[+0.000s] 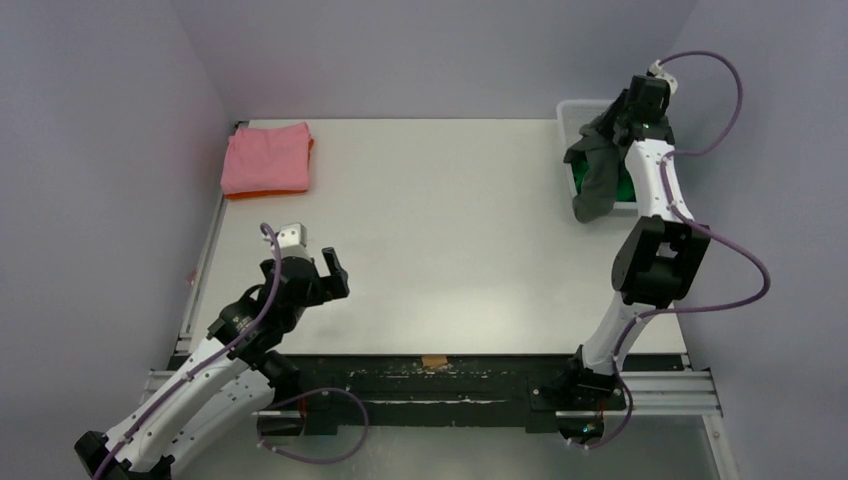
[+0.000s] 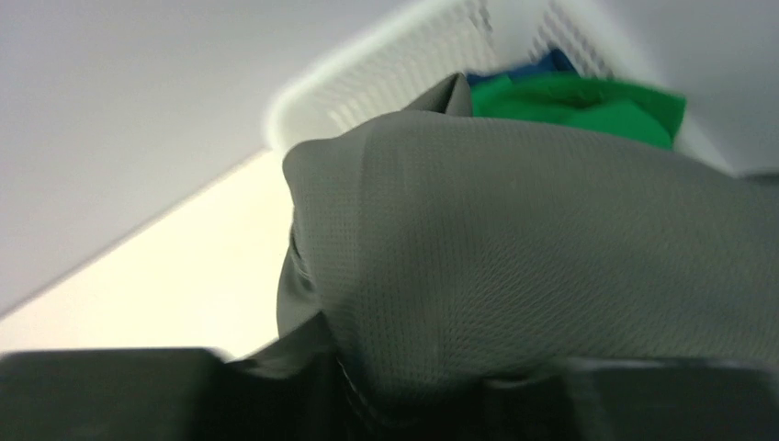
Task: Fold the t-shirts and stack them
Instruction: Grab crumpled tshirt from bin with the right arm
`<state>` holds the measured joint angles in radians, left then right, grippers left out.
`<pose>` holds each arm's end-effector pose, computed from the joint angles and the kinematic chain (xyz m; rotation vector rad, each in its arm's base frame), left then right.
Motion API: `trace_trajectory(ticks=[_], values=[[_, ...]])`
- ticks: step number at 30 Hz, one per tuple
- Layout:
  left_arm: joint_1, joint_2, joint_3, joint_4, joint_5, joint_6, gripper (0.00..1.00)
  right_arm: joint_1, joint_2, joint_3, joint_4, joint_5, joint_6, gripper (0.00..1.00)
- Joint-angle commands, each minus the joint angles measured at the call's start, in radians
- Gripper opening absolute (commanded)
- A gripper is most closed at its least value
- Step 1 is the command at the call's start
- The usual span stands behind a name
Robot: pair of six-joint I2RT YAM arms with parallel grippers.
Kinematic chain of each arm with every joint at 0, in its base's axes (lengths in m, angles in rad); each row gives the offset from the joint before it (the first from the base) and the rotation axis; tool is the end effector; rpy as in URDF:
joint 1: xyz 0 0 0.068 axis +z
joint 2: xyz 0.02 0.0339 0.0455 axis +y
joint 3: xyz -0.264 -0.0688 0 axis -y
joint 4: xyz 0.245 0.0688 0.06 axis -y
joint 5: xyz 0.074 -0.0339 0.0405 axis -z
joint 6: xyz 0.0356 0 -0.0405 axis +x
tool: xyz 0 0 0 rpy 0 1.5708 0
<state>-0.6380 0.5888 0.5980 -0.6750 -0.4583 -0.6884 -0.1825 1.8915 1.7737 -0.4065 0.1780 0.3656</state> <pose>0.1124 -0.0637 0.2569 -0.2985 2.1478 -0.2488 0.4394 -0.0875 0.3402 0.6673 1.9773 -0.0753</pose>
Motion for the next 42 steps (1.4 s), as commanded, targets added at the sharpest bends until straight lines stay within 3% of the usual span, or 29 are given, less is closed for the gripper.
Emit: trace_trajectory(ticks=[1, 4, 8, 14, 20, 28, 30, 31, 32, 33, 35, 42], values=[[-0.004, 0.027, 0.018, 0.022, -0.020, -0.003, 1.00, -0.001, 0.064, 0.118, -0.060, 0.077, -0.039, 0.68], [-0.003, 0.046, 0.023, 0.022, -0.025, -0.003, 1.00, -0.001, 0.072, 0.133, -0.090, 0.092, -0.043, 0.92], [-0.003, 0.060, 0.026, 0.023, -0.025, -0.005, 1.00, -0.001, -0.006, 0.117, -0.115, 0.184, -0.091, 0.99], [-0.003, 0.063, 0.022, 0.039, -0.018, -0.003, 1.00, -0.001, -0.109, 0.110, -0.203, 0.254, -0.151, 0.99], [-0.003, 0.062, 0.020, 0.043, -0.017, 0.001, 1.00, 0.000, -0.099, 0.052, -0.270, 0.061, -0.146, 0.95], [-0.003, 0.047, 0.015, 0.047, -0.012, 0.000, 1.00, 0.000, -0.031, -0.061, -0.274, 0.041, -0.096, 0.88], [-0.004, 0.045, 0.013, 0.049, -0.013, 0.000, 1.00, -0.001, -0.007, -0.069, -0.278, 0.029, -0.096, 0.79], [-0.004, 0.045, 0.013, 0.049, -0.013, 0.001, 1.00, 0.000, 0.003, -0.069, -0.277, 0.024, -0.095, 0.68], [-0.003, 0.044, 0.015, 0.048, -0.013, 0.001, 1.00, 0.000, 0.004, -0.068, -0.272, 0.016, -0.093, 0.41], [-0.003, 0.043, 0.015, 0.045, -0.014, 0.002, 1.00, 0.000, 0.001, -0.068, -0.265, 0.011, -0.089, 0.22], [-0.003, 0.041, 0.016, 0.043, -0.013, 0.001, 1.00, 0.001, -0.020, -0.059, -0.260, 0.008, -0.082, 0.03], [-0.004, 0.024, 0.014, 0.041, -0.010, 0.001, 1.00, 0.002, -0.160, 0.012, -0.267, 0.000, -0.077, 0.00]])
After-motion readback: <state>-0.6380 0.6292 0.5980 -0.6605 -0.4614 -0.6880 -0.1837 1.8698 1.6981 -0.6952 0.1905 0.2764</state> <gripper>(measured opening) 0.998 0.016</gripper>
